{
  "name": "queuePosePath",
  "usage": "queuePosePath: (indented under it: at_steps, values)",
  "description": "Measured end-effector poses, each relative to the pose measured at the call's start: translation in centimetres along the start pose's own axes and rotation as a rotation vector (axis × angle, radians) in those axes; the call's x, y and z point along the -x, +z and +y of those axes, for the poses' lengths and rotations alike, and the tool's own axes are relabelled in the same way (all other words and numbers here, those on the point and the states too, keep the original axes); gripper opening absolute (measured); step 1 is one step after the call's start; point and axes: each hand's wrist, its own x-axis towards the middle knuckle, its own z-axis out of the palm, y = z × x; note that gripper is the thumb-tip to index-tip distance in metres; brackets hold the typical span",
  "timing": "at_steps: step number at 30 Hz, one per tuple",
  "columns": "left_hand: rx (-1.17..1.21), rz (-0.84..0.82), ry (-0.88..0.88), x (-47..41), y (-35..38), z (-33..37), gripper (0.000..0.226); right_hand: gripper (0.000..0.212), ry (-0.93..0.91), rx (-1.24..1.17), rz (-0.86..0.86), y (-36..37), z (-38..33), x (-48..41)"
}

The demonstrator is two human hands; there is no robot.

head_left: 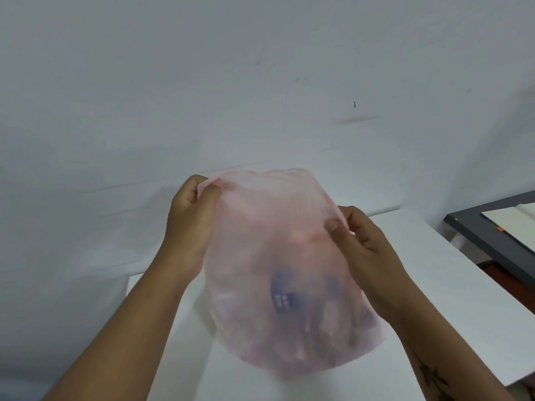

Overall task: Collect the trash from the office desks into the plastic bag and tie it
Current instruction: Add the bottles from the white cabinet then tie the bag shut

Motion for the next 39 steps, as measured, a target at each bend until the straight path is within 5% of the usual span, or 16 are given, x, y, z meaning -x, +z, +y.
queuePosePath:
  at_steps: [4,7,9,13,16,19,22,26,30,34,39]
  values:
    - [-0.088,0.040,0.017,0.9,-1.2,0.7,0.027,0.014,-0.239,0.236,-0.186,1.4,-1.3,0.8]
    - [-0.055,-0.107,0.044,3.9,-1.2,0.3,0.081,0.020,-0.507,0.387,-0.242,3.5,-0.6,1.6]
    - [-0.136,-0.242,0.049,6.0,-0.4,-0.2,0.094,0.017,-0.525,0.455,-0.309,4.2,0.4,1.5]
    - [-0.126,-0.181,0.054,7.0,0.2,-1.0,0.029,0.020,-0.471,0.239,-0.250,1.9,0.7,1.0]
    - [-0.111,-0.228,0.108,8.2,0.1,-1.1,0.056,0.013,-0.375,0.264,-0.044,-0.9,1.2,-1.4]
    - [-0.368,-0.287,0.076,9.8,1.9,-0.6,0.080,0.040,-0.205,0.587,-0.280,-2.8,2.4,-5.2]
    - [-0.476,-0.153,0.037,9.0,4.0,-0.3,0.103,0.057,-0.205,0.768,-0.603,-3.4,2.8,-7.3]
    - [-0.470,-0.051,-0.116,7.8,4.7,-1.6,0.055,0.034,-0.369,1.048,-0.704,-2.4,3.7,-8.6]
    - [-0.306,0.285,-0.072,9.4,4.9,-2.0,0.023,0.013,-0.515,0.598,-0.467,-3.0,5.7,-8.9]
    - [0.233,0.401,0.007,10.2,5.7,-0.6,0.029,0.021,-0.134,-0.322,-0.349,-2.5,3.6,-7.7]
    - [0.643,0.464,-0.126,8.0,6.3,1.0,0.020,0.027,0.132,-0.650,-0.242,-1.9,2.3,-9.1]
